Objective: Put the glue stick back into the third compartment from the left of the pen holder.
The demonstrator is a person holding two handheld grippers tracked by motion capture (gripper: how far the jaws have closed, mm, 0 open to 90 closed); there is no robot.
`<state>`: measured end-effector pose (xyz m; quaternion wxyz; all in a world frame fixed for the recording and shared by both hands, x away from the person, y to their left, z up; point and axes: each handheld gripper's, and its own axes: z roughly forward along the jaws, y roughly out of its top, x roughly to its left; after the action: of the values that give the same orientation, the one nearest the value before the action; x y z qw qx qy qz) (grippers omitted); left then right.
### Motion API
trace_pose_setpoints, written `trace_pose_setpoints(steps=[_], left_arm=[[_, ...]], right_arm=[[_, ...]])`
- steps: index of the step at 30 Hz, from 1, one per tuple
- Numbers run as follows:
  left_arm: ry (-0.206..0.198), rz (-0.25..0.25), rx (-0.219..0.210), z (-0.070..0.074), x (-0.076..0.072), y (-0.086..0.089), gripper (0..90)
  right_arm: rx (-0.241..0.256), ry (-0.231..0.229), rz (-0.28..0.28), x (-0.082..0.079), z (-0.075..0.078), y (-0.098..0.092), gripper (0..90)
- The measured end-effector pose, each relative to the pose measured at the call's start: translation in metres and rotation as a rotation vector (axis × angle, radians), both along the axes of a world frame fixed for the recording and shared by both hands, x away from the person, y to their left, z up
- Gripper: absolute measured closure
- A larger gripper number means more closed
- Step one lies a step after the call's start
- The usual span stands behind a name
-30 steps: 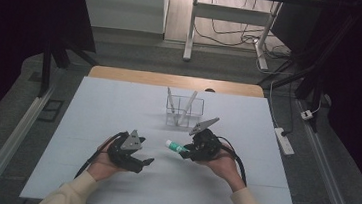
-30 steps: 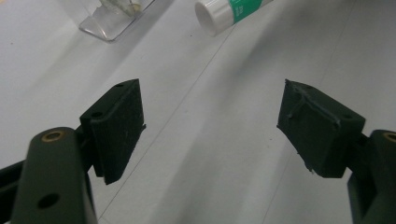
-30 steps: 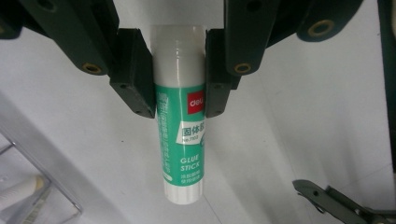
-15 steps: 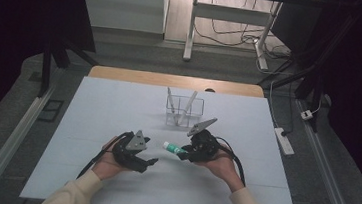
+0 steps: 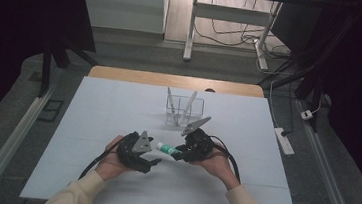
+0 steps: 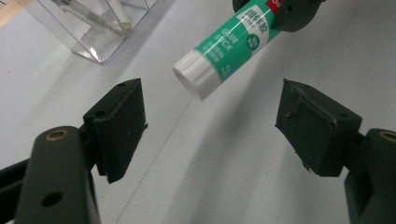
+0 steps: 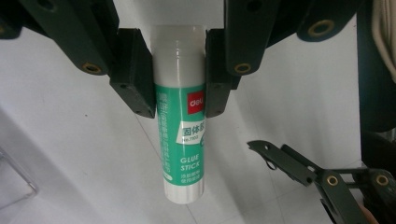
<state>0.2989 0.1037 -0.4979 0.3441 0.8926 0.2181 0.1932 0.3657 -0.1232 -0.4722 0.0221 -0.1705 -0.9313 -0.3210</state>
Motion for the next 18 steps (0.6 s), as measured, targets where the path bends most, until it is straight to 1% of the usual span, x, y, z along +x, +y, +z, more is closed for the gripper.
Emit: trace_pose_setpoints(steps=[8, 11, 14, 16, 18], left_arm=[[-0.006, -0.009, 0.02, -0.003, 0.002, -0.008, 24.5], [-0.026, -0.019, 0.048, -0.001, 0.001, -0.011, 27.2], [-0.027, -0.031, 0.052, 0.0, 0.001, -0.013, 28.9], [-0.036, -0.038, 0.071, -0.001, 0.001, -0.015, 30.5], [-0.041, -0.055, 0.089, -0.002, 0.001, -0.017, 35.3]], right_arm=[[0.0, 0.02, 0.018, 0.001, -0.002, 0.005, 64.6], [-0.003, 0.03, 0.025, 0.001, -0.003, 0.006, 64.6], [-0.004, 0.04, 0.033, 0.001, -0.004, 0.007, 64.6], [-0.002, 0.049, 0.035, 0.0, -0.004, 0.007, 64.6], [0.003, 0.054, 0.043, 0.0, -0.004, 0.008, 64.6]])
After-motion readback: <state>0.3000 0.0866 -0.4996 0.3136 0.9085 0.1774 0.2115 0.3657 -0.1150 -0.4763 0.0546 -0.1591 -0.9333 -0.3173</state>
